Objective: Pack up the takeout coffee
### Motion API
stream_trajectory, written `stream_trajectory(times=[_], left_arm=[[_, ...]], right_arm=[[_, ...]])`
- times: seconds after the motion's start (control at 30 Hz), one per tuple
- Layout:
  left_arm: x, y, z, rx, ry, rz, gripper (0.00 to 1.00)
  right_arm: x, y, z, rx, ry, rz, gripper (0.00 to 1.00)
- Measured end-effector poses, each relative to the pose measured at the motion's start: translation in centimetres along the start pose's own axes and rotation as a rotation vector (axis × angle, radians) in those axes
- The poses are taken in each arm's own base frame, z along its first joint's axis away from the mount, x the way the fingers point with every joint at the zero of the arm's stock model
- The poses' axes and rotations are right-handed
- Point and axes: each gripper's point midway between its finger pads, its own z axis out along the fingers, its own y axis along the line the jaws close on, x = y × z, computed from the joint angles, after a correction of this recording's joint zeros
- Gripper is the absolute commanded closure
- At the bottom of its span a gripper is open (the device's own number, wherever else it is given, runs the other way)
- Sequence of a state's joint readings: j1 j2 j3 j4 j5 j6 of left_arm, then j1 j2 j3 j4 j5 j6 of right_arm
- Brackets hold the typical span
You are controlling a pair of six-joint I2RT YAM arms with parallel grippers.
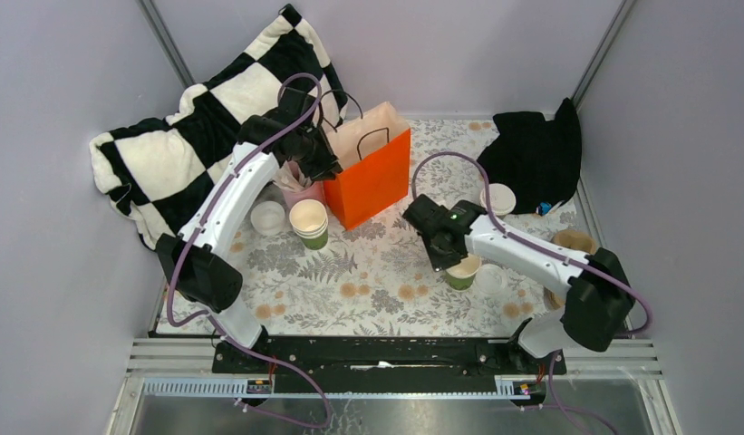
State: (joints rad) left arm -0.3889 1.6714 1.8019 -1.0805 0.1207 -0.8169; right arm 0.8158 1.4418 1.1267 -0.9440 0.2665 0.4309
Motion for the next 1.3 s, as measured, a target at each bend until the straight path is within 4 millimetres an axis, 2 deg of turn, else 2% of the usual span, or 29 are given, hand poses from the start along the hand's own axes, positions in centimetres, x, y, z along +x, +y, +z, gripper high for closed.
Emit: stream_trajectory(times=[0.1,0.23,0.3,0.37,0.43,0.53,0.6,0.63,0.67,0.7,0.73,0.8,0.87,0.97,1.07,1.17,1.3], left_arm=[[-0.4,-0.7,-0.7,0.026,-0.014,0.03,0.54],[-1.5,-2.0,-2.1,0.07,-0.056,0.074,0.39],[-1.7,-2.3,-2.9,0.089,-0.074,0.097,0.35],[-1.8,-2.6,-4.0,0.111,-0.093,0.118,0.31],[-1.9,-2.9,-5.3,0.134,-0.118,0.14,0.28],[-2.1,-3.5,-8.0,0.181,-0.172,0.176,0.25],[-2.2,-3.9,-10.0,0.215,-0.21,0.2,0.22],[-2.2,-4.1,-11.1,0.237,-0.229,0.213,0.21],[-2.1,-4.4,-12.3,0.263,-0.25,0.226,0.21],[-2.0,-4.5,-13.0,0.279,-0.263,0.235,0.2],[-1.8,-4.7,-14.1,0.305,-0.279,0.248,0.19],[-1.3,-5.2,-15.8,0.353,-0.302,0.269,0.17],[-0.4,-5.3,-17.0,0.388,-0.315,0.294,0.16],[2.1,-5.2,-17.9,0.425,-0.293,0.339,0.15],[5.1,-5.0,-17.7,0.448,-0.237,0.384,0.14],[7.5,-4.7,-17.1,0.455,-0.18,0.421,0.13],[9.7,-4.5,-16.2,0.453,-0.13,0.458,0.13]], right_arm=[[-0.3,1.4,0.9,-0.011,-0.01,-0.018,0.77],[-0.3,2.1,1.1,-0.028,-0.012,-0.009,0.44],[-0.2,2.2,0.8,-0.033,0.0,0.001,0.31],[-0.4,2.1,-0.2,-0.039,-0.002,0.01,0.22],[-1.3,2.1,-2.2,-0.061,-0.04,0.031,0.16],[-3.7,1.5,-7.0,-0.104,-0.142,0.085,0.13],[-5.2,0.1,-9.8,-0.114,-0.205,0.143,0.08],[-6.0,-1.5,-10.8,-0.107,-0.233,0.201,0.04],[-6.7,-3.9,-11.3,-0.085,-0.258,0.286,0.02],[-6.8,-6.1,-11.2,-0.052,-0.266,0.356,0.01],[-6.7,-9.2,-10.6,-0.022,-0.266,0.469,0.0],[-5.2,-13.4,-8.7,0.036,-0.226,0.629,0.0],[-1.9,-15.7,-5.6,0.082,-0.111,0.744,0.0],[2.5,-14.0,-0.9,0.061,0.108,0.773,0.0],[5.7,-11.7,2.4,0.021,0.245,0.811,0.0],[7.1,-10.2,4.0,-0.008,0.288,0.891,0.0],[7.0,-9.7,5.3,-0.013,0.257,0.987,0.0]])
